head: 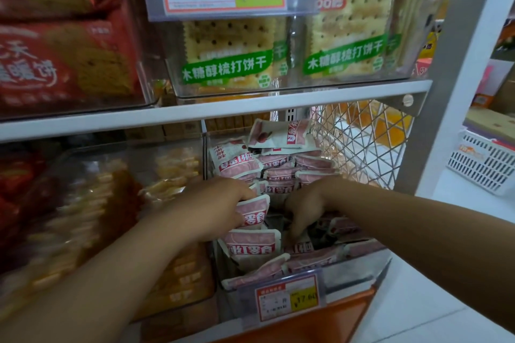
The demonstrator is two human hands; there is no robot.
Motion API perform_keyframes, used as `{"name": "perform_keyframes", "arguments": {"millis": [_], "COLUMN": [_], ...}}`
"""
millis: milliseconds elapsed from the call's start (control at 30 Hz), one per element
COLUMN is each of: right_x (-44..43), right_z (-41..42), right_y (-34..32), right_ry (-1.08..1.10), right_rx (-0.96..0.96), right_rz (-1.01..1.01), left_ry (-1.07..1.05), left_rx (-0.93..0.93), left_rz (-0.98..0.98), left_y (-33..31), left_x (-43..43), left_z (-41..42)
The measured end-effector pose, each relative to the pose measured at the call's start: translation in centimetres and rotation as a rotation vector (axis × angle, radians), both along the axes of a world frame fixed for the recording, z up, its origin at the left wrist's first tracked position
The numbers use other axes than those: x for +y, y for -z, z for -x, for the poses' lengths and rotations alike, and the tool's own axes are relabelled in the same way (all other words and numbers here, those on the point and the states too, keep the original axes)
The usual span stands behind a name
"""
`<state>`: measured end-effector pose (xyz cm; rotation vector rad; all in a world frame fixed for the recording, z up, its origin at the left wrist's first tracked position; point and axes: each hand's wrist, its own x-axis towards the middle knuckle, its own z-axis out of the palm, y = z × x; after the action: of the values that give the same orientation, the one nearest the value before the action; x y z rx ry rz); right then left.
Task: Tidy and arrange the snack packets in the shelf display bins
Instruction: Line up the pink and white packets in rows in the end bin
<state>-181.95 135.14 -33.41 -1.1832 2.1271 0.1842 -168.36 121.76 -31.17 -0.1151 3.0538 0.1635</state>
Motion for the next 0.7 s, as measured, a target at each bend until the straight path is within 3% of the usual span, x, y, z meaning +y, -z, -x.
{"name": "perform_keyframes", "arguments": {"millis": [300, 600, 700], "right_x": [0.1, 0.3, 0.3], "right_z": [-0.3, -0.5, -0.6], "right_y": [-0.7, -0.9, -0.4], "right_ry": [0.004, 0.186, 0.181], "right_rx": [-0.014, -0.092, -0.037], "right_rz": [-0.045, 0.074, 0.149], "left_ry": [-0.012, -0.028, -0.021], "left_rx": [-0.012, -0.023, -0.016], "left_rz": [-0.017, -0.036, -0.026], "left_y": [-0.4, -0.7, -0.7], "left_x": [0.3, 0.7, 0.7], "left_z": [-0.2, -0.4, -0.4]}}
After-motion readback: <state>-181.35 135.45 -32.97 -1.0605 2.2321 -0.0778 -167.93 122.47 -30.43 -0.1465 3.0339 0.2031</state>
